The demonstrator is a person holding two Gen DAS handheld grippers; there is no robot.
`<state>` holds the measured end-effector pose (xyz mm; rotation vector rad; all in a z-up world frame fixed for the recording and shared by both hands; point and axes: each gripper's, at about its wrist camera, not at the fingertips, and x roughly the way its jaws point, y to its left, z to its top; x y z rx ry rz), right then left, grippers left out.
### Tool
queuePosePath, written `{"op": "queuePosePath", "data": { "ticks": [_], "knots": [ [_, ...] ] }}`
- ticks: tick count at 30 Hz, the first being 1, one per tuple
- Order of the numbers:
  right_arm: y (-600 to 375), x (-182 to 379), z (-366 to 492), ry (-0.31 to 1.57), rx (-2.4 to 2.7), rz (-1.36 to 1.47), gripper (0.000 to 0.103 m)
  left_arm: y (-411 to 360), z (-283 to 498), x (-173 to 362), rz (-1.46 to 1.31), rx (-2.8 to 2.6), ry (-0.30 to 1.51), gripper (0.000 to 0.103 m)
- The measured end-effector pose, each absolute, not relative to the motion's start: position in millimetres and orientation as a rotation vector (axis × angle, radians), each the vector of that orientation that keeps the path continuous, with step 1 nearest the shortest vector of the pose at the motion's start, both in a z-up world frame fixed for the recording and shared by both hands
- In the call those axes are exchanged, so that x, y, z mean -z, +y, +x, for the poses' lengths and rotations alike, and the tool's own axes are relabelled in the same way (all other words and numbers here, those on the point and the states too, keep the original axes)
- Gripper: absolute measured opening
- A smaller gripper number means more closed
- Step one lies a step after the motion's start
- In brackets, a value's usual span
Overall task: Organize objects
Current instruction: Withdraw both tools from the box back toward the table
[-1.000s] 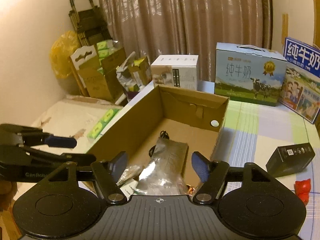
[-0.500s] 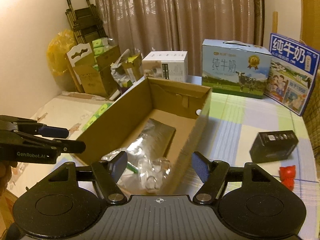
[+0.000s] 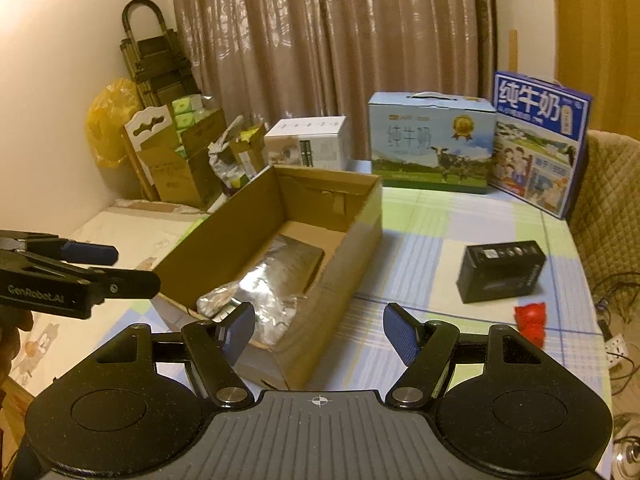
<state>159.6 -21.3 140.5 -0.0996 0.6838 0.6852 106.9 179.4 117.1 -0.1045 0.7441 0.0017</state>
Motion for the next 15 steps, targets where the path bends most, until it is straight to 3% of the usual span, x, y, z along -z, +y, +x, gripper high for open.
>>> {"op": "queuePosePath", "data": {
  "ticks": [8,15],
  "knots": [
    [-78,-139,151,0.674,-0.602,-0.086,0.068,147,99,-124,-0.102,0.023,0.702,0.101],
    [-134,-125,144,0.701,-0.507,-0.062,0.068,115,97,-121,-0.08,0.058,0.678,0.102]
  ]
}}
